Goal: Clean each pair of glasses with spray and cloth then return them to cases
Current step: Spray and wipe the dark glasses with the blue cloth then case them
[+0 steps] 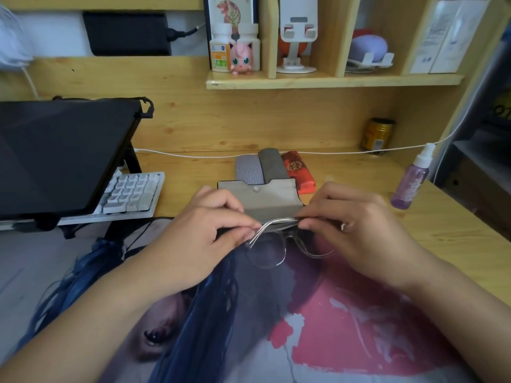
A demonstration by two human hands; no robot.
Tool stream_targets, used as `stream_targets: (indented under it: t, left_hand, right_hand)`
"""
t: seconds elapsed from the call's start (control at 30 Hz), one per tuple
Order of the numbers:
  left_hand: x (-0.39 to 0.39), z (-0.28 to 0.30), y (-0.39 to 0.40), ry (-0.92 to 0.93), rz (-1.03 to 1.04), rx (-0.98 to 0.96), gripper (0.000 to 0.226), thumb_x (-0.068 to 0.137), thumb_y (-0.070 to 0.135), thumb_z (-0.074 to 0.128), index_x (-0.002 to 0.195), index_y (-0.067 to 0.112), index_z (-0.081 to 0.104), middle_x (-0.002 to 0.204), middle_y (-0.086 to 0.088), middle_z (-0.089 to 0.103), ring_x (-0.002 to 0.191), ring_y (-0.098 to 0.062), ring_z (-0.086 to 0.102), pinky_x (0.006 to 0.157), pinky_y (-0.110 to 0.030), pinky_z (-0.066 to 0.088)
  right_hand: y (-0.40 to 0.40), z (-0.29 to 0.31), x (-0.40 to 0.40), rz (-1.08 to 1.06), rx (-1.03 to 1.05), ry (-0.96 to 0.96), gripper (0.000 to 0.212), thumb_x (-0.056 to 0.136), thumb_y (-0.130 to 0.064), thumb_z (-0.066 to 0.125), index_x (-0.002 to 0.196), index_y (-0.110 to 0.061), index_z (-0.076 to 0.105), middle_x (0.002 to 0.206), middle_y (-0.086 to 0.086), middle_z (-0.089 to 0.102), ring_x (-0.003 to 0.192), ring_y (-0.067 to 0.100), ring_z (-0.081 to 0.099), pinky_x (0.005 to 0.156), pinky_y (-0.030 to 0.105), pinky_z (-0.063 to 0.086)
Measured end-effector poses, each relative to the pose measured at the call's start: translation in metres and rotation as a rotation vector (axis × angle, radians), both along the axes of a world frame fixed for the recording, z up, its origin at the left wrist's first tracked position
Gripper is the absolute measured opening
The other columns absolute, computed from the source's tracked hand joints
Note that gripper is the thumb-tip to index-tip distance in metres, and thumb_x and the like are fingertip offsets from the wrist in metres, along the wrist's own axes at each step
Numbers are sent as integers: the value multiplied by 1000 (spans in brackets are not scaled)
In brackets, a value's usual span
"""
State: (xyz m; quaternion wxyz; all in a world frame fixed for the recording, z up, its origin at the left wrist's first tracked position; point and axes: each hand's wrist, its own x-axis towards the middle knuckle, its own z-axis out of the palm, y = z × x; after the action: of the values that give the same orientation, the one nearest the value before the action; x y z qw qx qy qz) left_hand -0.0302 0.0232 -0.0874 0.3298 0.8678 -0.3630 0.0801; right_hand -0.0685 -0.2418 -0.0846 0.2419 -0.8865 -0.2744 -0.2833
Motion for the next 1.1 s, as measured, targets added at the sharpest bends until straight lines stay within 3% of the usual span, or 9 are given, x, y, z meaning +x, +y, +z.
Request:
stream_targets:
  t: [0.13,0.23,0.3,0.43,0.5,0.7,0.8,0.93,1.1]
  left_hand:
    - [0,0,0,96,12,67,11,90,28,72,90,39,74,100,15,57,104,-7,51,87,-9,33]
    - [0,3,0,215,-24,-61,16,91,18,71,86,33,71,97,10,58,89,-10,56,80,-12,39]
    - [0,7,4,219,-50,-135,13,92,14,68,87,26,69,96,9,58,85,-11,57,79,-14,41]
    - [7,9,16,265,-108,-113,22,90,5,71,86,26,64,92,1,62,83,-24,61,83,-47,52]
    - [9,10,20,261,-124,-130,29,86,-4,73,79,23,66,90,-3,63,80,-20,62,79,-41,53]
    - [14,11,25,224,-138,-186,40,79,-18,73,68,20,72,97,3,56,69,-12,55,65,-17,43]
    - [12,10,23,248,-120,-141,46,79,-20,69,64,24,74,95,6,54,69,-22,57,63,-19,43]
    - [8,11,20,216,-125,58,48,82,-13,69,65,32,76,98,11,53,74,-17,58,71,-32,47]
    - [-2,19,21,225,-182,223,61,85,-15,58,73,42,79,102,14,53,84,-20,58,74,-35,47]
  right_hand:
    - [-2,11,0,21,418,114,8,91,-24,68,84,-23,71,76,-6,64,68,3,57,67,17,43]
    - [-14,19,4,128,905,262,14,88,-29,62,79,-20,68,67,0,58,58,8,49,62,21,41]
    - [-22,18,7,235,997,360,15,85,-33,66,79,-20,70,73,0,59,59,10,47,63,24,41]
    - [-44,15,11,413,795,635,35,76,-38,82,85,-6,73,89,11,70,64,16,61,70,25,51]
    - [-56,20,9,471,667,772,43,74,-36,86,89,2,73,90,20,71,72,21,67,73,29,54]
    - [-73,29,3,544,538,968,24,78,-16,84,97,-4,77,99,20,69,88,26,68,80,28,55]
    - [-74,28,2,537,365,1023,18,87,-6,72,104,-2,76,104,21,69,94,30,65,85,31,52]
    - [-67,31,0,480,96,1080,21,90,-6,67,109,-6,76,111,12,72,106,25,67,93,27,50]
    - [-66,32,-3,454,-9,1179,24,91,-12,69,114,-13,76,114,10,74,106,27,70,93,30,53]
